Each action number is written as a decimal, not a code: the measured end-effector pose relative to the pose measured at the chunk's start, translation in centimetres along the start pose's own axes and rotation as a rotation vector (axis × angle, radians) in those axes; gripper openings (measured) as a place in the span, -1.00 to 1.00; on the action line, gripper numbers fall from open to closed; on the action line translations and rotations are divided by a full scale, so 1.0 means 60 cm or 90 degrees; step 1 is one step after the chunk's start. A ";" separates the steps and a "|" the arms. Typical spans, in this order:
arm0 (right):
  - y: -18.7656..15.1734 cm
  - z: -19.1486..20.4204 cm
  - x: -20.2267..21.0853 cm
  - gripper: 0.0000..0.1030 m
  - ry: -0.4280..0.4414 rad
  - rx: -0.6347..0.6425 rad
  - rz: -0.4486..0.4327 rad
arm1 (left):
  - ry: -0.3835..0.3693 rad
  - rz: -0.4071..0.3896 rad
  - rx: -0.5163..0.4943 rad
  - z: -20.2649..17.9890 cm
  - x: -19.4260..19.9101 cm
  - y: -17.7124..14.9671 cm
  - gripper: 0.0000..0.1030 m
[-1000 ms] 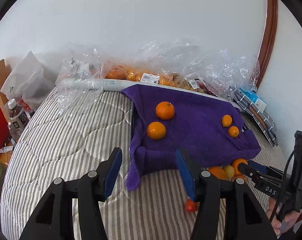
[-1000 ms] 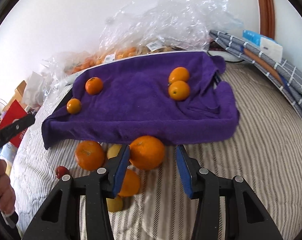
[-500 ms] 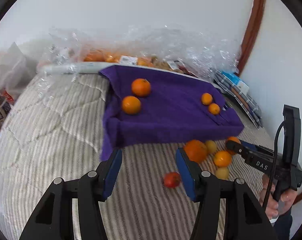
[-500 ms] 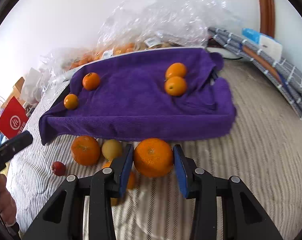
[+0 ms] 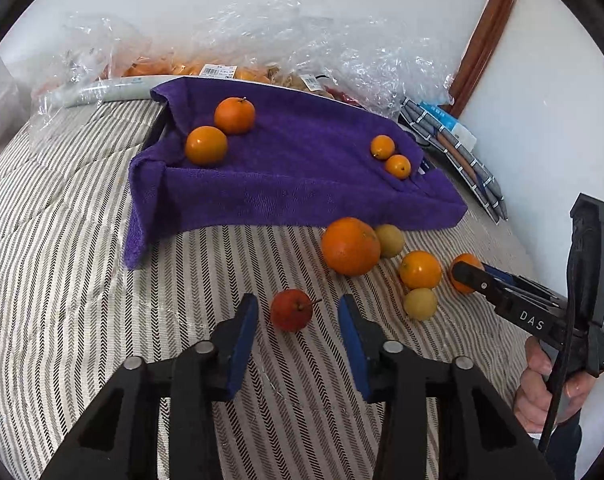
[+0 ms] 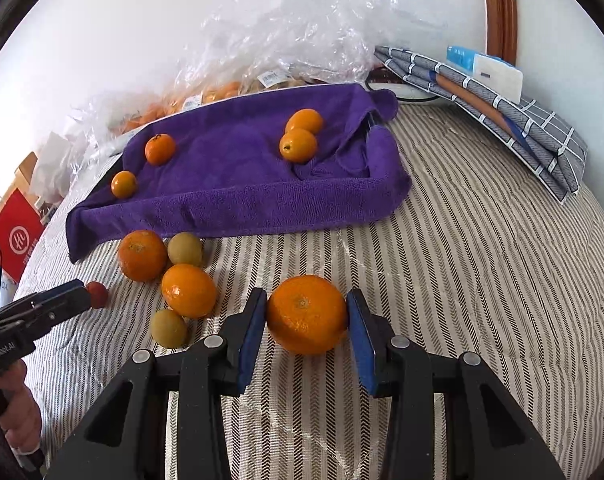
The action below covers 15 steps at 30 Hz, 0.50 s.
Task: Organize fruits
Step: 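Grasp a large orange with the right tool while the left tool grasps the red tomato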
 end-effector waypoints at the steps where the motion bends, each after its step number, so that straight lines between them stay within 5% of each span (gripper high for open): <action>1: -0.002 0.000 -0.002 -0.20 -0.003 0.002 0.000 | 0.005 0.001 -0.002 0.000 -0.003 0.000 -0.40; 4: -0.005 0.004 -0.004 -0.18 -0.018 0.011 0.000 | 0.004 0.001 0.002 0.005 -0.010 -0.004 -0.56; 15: -0.010 0.010 0.000 -0.20 -0.036 0.022 -0.013 | -0.001 -0.051 0.003 0.006 0.013 -0.008 -0.57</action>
Point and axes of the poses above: each gripper's, at about its wrist camera, not at the fingertips, and x roughly against the way its jaws point, z to its left, y to its top, the point moved 2 cm from there along -x, roughly the way its jaws point, and after that the axes turned 7 degrees about -y, right-handed, at the moved point
